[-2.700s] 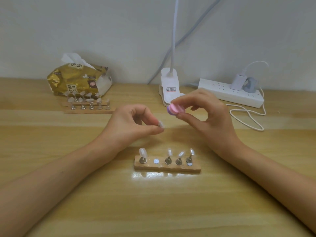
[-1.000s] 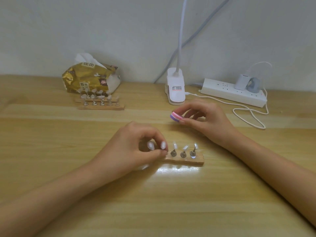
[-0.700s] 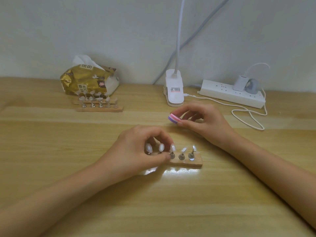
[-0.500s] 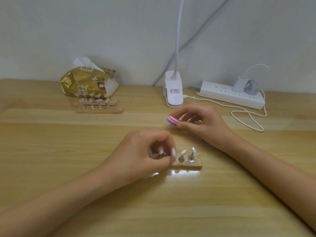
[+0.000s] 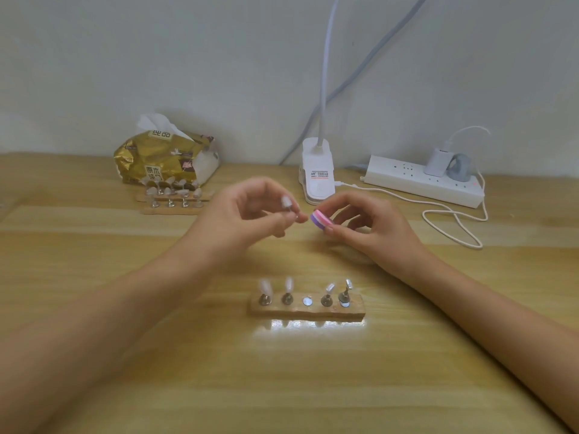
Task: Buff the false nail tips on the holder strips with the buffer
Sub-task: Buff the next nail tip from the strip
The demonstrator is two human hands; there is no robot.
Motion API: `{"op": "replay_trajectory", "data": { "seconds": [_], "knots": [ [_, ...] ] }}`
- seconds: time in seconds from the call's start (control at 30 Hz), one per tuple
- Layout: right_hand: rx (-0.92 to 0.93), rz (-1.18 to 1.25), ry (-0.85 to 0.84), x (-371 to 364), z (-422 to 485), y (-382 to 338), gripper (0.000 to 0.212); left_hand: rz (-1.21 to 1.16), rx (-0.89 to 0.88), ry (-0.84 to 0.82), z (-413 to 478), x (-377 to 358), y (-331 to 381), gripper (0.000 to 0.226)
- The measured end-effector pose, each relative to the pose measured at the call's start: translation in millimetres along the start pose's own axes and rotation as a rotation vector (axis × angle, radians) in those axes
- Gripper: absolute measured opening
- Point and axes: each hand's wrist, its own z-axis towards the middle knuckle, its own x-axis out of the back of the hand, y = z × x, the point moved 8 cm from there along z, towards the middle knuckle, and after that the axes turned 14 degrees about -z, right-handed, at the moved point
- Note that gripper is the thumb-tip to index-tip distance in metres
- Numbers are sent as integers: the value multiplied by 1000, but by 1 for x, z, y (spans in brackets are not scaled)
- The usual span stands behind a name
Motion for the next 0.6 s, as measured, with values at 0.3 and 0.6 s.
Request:
{"op": "replay_trajectory", "data": {
  "seconds": [0.3, 0.6],
  "knots": [
    [210, -38, 119, 5, -6, -26, 9, 196, -23, 19, 16, -4, -35, 12],
    [309, -176, 123, 3, -10, -30, 13, 190, -32, 19, 15, -3, -34, 8]
  ]
}}
